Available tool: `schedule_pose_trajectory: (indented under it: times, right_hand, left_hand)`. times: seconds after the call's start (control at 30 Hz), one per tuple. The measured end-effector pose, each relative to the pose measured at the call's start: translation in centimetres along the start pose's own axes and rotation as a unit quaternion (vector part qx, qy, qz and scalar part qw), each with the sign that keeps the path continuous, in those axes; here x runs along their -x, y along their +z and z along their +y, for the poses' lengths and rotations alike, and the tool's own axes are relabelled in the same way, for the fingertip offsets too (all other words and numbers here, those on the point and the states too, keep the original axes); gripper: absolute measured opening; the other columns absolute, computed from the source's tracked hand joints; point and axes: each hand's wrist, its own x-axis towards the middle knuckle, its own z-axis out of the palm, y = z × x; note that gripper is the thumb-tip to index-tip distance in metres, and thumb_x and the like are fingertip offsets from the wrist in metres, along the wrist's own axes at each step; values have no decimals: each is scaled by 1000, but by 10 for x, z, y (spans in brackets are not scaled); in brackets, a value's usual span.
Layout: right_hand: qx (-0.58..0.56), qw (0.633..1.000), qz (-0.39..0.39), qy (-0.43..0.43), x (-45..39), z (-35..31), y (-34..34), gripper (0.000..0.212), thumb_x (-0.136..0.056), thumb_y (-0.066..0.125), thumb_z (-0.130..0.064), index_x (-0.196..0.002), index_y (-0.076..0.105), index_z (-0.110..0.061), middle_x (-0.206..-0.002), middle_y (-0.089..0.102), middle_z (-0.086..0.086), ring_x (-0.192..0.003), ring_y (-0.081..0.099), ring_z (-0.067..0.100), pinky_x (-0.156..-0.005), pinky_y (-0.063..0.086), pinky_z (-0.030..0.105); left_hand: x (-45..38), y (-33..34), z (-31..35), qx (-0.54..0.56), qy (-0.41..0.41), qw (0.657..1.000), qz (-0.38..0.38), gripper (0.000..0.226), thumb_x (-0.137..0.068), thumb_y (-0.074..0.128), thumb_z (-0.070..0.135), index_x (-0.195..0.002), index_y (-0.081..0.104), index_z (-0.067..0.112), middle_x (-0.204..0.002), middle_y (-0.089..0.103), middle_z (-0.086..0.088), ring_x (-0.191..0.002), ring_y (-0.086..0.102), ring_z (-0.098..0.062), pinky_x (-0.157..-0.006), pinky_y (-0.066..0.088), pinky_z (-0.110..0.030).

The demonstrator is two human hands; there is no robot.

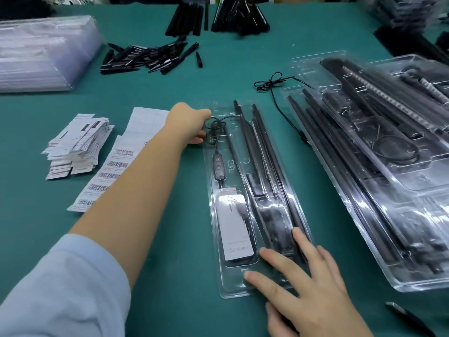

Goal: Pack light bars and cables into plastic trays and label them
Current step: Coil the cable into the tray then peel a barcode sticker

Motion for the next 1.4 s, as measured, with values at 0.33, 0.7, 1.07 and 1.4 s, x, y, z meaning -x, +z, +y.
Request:
schedule_pose_trajectory:
  times: [0.33, 0.7, 1.07, 1.4]
  right_hand:
    - [-5, 1000, 0, 24, 2, -3, 3, 40, -59, 48, -25, -89, 72, -36, -108, 69, -5, -120, 46, 39, -85, 41, 67]
    - [-9, 999, 13, 32, 1, -4, 1, 44, -60, 48, -27, -101, 56, -39, -111, 68, -6, -121, 44, 36, -88, 39, 62]
    - [-10, 999, -5, 34, 2, -4, -2, 40, -61, 49, -28, -91, 74, -36, -111, 68, -6, -118, 51, 39, -86, 43, 64]
    - [-14, 999, -5, 47, 3, -4, -1, 40, -61, 50, -28, -93, 74, -35, -112, 67, -7, -119, 47, 37, -88, 41, 62]
  left_hand:
    - [7, -11, -34, 129, 142, 974, -116, 61, -86, 53, -15, -142, 37, 5, -137, 53, -5, -116, 56, -12, -88, 50, -21]
    - [-1, 0, -52, -471, 267, 840, -29, 68, -87, 22, 72, -149, 15, 43, -158, 17, 13, -136, 20, -25, -107, 13, -43]
    - [3, 12, -44, -390, 304, 867, 56, 48, -96, 44, 41, -142, 31, 31, -124, 56, 4, -115, 39, -28, -95, 25, -44]
    - [-8, 9, -42, -332, 277, 902, 10, 27, -86, 59, 46, -111, 56, 35, -115, 60, 8, -111, 35, -21, -84, 21, -34]
